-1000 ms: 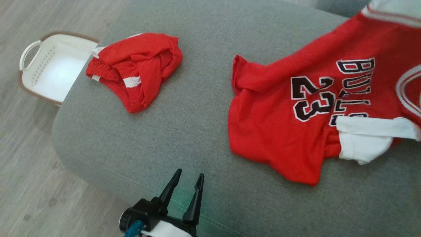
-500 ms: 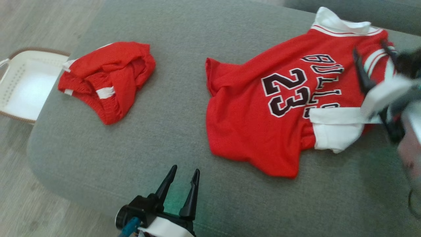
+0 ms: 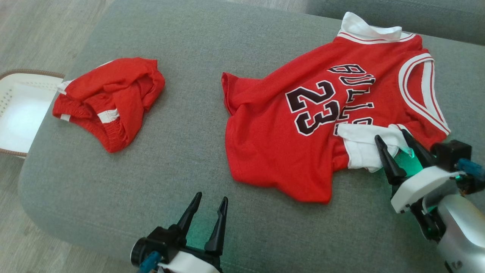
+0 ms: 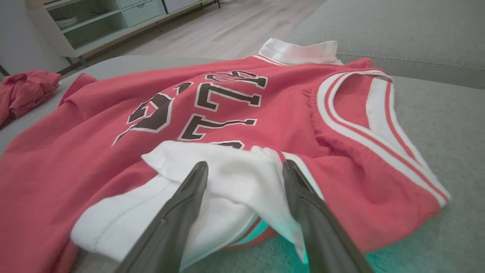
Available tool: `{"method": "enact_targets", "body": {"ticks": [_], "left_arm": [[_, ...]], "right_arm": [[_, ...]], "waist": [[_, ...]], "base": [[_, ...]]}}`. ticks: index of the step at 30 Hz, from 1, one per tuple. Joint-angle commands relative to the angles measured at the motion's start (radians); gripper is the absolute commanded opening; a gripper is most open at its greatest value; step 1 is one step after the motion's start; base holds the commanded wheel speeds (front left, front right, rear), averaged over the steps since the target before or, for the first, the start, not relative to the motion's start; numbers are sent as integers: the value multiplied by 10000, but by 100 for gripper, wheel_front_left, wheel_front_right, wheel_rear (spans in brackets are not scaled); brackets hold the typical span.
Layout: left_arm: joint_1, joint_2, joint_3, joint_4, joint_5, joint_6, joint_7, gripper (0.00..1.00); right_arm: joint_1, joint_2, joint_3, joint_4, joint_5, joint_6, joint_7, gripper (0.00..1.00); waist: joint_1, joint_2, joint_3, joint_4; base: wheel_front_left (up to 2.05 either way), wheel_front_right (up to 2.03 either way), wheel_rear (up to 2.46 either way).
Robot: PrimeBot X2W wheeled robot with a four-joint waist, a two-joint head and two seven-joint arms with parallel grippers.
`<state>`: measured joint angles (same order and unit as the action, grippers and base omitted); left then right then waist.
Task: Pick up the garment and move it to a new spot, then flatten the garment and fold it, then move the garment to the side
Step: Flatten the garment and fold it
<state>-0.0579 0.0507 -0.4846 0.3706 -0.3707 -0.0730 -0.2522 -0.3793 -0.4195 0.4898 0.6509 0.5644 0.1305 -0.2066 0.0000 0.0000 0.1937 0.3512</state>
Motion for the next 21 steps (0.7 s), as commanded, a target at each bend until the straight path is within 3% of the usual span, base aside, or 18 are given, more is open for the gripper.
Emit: {"method": "enact_targets", "body": {"ticks": [1, 15, 16, 19, 21], "left_arm": [[-100, -5, 330, -235, 49, -63, -95, 100], [-33, -5, 394, -221, -7, -101, -95, 100], [-49, -5, 382, -222, -16, -99, -95, 100], [-69, -5, 364, -209, -34, -91, -95, 100], [-60, -5, 366, -190, -39, -82, -95, 100]], "right_arm": [[116, -28, 11, -282, 17, 2, -35, 100], [788, 403, -848, -960, -846, 2, 448, 98], [781, 459, -929, -946, -909, 2, 479, 83], [722, 610, -1192, -850, -1109, 2, 573, 0], [671, 681, -1353, -721, -1246, 2, 680, 0]], "waist": [[0, 0, -10, 3], [0, 0, -60, -44], [0, 0, -58, -35], [0, 0, -66, -5], [0, 0, -88, 14]], "base": [[0, 0, 0], [0, 0, 0], [0, 0, 0], [0, 0, 0], [0, 0, 0]]}}
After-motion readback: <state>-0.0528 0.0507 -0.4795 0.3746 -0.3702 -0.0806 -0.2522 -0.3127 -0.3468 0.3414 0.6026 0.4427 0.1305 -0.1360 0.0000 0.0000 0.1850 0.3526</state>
